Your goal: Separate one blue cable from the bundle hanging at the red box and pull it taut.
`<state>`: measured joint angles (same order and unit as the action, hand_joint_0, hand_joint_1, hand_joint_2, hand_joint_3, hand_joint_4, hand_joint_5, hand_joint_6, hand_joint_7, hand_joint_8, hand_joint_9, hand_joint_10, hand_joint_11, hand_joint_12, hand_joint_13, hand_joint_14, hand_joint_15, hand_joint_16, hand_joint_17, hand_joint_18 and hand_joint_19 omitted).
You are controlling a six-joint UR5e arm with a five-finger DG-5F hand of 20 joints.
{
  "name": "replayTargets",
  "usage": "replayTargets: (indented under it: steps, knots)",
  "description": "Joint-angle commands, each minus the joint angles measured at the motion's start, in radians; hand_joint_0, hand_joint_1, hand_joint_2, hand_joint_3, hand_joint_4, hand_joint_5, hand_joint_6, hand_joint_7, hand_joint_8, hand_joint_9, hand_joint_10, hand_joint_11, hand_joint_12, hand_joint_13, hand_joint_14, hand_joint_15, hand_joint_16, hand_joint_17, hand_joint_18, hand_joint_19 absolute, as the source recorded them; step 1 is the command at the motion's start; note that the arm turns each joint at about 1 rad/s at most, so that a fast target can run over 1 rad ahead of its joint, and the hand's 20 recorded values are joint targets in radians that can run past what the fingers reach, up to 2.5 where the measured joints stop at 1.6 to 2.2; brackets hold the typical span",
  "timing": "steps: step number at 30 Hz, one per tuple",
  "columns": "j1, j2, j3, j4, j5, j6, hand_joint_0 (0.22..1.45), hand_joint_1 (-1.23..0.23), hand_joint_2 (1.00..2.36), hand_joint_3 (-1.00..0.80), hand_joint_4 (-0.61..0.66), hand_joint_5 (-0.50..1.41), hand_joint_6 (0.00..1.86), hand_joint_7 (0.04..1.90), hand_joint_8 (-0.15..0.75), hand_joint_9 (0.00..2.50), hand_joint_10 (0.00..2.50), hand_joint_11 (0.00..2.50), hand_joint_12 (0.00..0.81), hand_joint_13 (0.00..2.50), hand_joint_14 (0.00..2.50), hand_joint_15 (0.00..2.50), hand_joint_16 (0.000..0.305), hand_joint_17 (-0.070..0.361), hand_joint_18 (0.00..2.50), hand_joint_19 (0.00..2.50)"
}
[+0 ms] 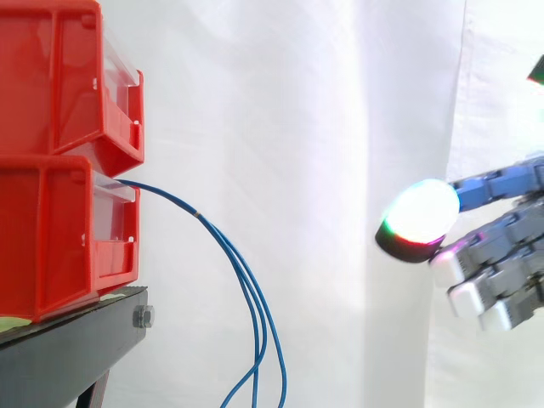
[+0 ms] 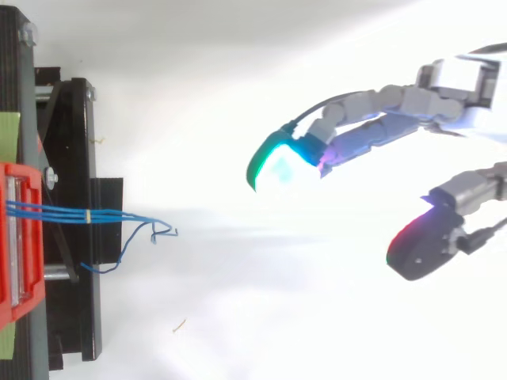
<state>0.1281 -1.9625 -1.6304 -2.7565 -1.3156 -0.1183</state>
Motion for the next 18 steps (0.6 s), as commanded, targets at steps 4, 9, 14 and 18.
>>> replayTargets:
  steps: [4, 9, 14, 18]
  knots:
    - [-0.013, -0.108, 0.103, -0.014, -0.014, 0.017, 0.48, -0.65, 1.00, -0.50, 0.14, -0.23, 0.50, 0.71, 0.276, 0.56, 0.01, 0.23, 0.374, 0.61, 0.01, 0.26, 0.050, 0.114, 0.52, 0.36]
    - [-0.018, -0.154, 0.159, -0.011, -0.010, 0.011, 0.48, -0.64, 1.00, -0.50, 0.14, -0.23, 0.50, 0.71, 0.275, 0.56, 0.01, 0.23, 0.376, 0.62, 0.01, 0.26, 0.050, 0.113, 0.52, 0.36]
    - [-0.010, -0.154, 0.161, 0.008, 0.018, -0.030, 0.48, -0.65, 1.00, -0.50, 0.14, -0.23, 0.50, 0.71, 0.276, 0.56, 0.01, 0.23, 0.376, 0.62, 0.01, 0.26, 0.050, 0.113, 0.52, 0.37]
    - [-0.010, -0.154, 0.161, 0.012, 0.022, -0.035, 0.48, -0.65, 1.00, -0.50, 0.14, -0.23, 0.50, 0.71, 0.276, 0.57, 0.01, 0.24, 0.376, 0.62, 0.01, 0.27, 0.050, 0.113, 0.52, 0.36]
